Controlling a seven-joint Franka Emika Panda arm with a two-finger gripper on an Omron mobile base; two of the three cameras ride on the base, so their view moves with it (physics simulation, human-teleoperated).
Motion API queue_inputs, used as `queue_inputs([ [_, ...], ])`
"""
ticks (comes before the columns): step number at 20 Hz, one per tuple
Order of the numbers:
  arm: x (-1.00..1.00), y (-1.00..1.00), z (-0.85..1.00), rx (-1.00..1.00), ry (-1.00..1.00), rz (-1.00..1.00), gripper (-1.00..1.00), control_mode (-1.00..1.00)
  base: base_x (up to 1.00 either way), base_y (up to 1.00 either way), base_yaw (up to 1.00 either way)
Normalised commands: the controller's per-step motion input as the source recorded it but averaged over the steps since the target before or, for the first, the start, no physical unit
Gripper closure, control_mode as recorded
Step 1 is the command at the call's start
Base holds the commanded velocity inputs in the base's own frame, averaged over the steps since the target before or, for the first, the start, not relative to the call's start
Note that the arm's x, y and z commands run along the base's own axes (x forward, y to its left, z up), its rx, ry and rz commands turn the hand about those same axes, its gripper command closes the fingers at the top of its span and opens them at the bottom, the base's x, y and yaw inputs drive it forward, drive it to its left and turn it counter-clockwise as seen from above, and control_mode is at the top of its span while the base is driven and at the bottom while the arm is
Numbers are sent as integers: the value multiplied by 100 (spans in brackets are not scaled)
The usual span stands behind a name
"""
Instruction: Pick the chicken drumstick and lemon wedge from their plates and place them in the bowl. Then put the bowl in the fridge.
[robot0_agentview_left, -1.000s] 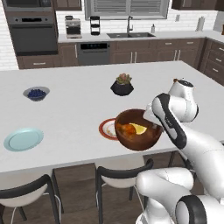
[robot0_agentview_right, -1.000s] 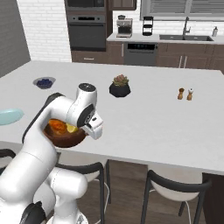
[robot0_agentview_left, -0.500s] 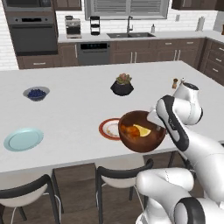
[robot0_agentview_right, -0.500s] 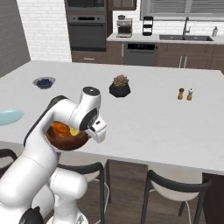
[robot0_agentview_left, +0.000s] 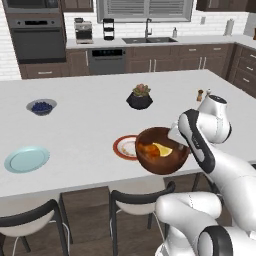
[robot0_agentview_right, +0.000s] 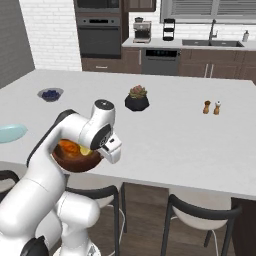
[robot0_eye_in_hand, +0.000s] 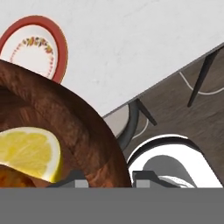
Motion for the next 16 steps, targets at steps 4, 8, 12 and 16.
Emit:
queue_inputs([
  [4,0,0,0,0,0,0,100,100,-88,8,0],
  [8,0,0,0,0,0,0,100,100,-100,-5,-2],
  [12,0,0,0,0,0,0,100,100,-83,-30,-21],
  [16,0,0,0,0,0,0,100,100,-28,-14,-56],
])
